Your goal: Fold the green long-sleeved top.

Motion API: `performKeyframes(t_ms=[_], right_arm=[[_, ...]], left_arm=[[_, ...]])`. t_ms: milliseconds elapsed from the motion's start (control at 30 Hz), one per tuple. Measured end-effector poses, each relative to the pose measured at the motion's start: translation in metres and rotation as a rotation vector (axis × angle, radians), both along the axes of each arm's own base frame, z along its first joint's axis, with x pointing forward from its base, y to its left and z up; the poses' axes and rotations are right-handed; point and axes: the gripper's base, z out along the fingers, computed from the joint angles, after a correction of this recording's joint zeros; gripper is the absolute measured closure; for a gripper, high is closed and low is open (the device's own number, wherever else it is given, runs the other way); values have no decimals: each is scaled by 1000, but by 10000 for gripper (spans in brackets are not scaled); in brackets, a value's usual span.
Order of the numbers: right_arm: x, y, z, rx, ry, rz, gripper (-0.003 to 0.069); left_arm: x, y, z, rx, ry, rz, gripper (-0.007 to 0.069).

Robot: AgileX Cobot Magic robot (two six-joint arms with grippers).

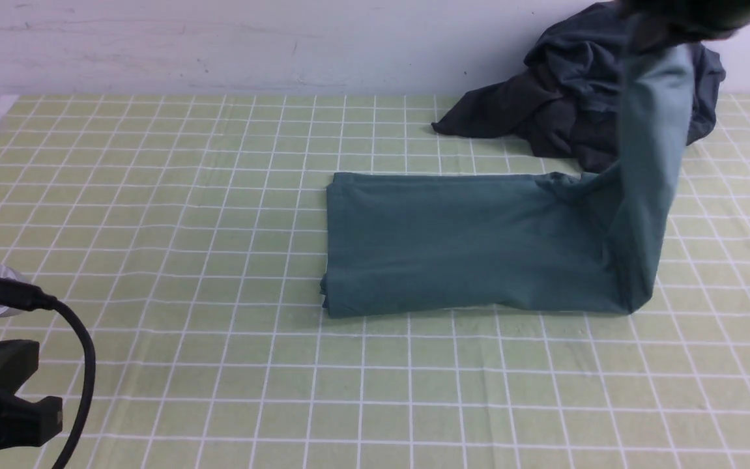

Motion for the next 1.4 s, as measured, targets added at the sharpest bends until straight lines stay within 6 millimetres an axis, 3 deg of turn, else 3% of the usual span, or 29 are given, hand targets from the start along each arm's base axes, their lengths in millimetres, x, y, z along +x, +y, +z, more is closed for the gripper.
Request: performKeyframes(t_ms=[100,200,300,367,500,667,767,933,1033,1167,1233,1267,1333,1367,1400], right_arm=[[7,60,-34,0,11,142,636],[11,118,-80,-18,11,268,617],[14,145,-105,-29,5,321,568],[18,161,-116,-26,-9,345,497],[19,176,-118,-17,-34,369,363],[20,174,-115,-38,-31,371,353],[24,169,-135,-51,49,342,450],[23,188,-191,20,210,344,620],[16,199,-198,80,252,359,659],[9,203,-168,120,199,414,673],[1,195,-109,108,51,481,673],[-1,193,-98,110,26,487,673],[-24,172,-19,79,-174,522,673],[-26,170,-13,65,-194,526,673],[-43,153,29,29,-305,525,673]], left_arm=[[0,0,0,-2,-6,1,627],[0,0,1,-4,-8,1,627],[0,0,1,-4,-6,1,627],[0,0,0,-3,3,0,627],[-1,0,-1,-2,17,-2,627],[-1,0,-1,-2,19,-2,627],[-1,0,-1,-2,18,-2,627],[0,0,-1,-3,8,-1,627],[0,0,1,-1,-7,-2,627],[-5,0,6,11,-57,-9,627],[-13,1,12,28,-111,-22,627],[-14,1,12,28,-115,-22,627],[-22,2,17,31,-163,-25,627],[-23,2,17,32,-167,-25,627],[-26,2,19,32,-186,-25,627]])
